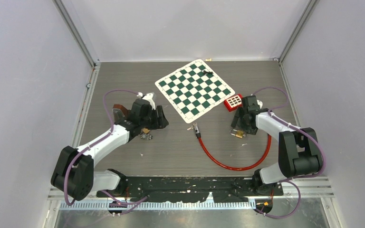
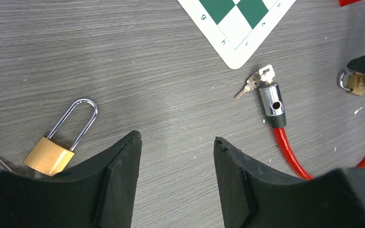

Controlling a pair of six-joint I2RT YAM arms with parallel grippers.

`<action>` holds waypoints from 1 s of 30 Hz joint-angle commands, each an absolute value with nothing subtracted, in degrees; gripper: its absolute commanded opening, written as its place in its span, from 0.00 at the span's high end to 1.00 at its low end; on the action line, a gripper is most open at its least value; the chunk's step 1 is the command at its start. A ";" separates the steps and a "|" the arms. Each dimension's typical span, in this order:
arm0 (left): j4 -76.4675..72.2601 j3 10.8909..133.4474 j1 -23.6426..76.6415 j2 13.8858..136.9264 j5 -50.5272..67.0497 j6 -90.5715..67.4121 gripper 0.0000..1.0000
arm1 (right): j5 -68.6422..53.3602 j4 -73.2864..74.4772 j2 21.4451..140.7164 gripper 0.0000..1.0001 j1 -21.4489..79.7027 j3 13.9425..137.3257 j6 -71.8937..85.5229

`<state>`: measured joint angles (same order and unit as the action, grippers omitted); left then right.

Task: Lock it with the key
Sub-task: Pick up the lock from the center of the board.

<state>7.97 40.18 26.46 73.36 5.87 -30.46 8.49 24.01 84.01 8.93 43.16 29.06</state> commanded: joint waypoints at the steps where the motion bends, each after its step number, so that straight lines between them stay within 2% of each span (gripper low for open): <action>1: 4.97 41.54 26.36 71.61 8.12 -28.91 0.43 | 4.18 23.48 82.01 0.25 8.37 41.44 32.19; 13: 6.47 41.37 26.37 71.05 7.95 -27.90 0.43 | -8.43 28.48 70.50 0.27 8.53 33.39 55.47; 23: 6.73 41.56 26.37 70.98 7.41 -27.33 0.43 | 11.08 34.24 70.91 0.25 8.70 39.28 49.55; 30: 7.34 41.76 26.37 70.37 6.25 -26.73 0.43 | 14.92 32.31 79.45 0.24 8.65 44.74 48.13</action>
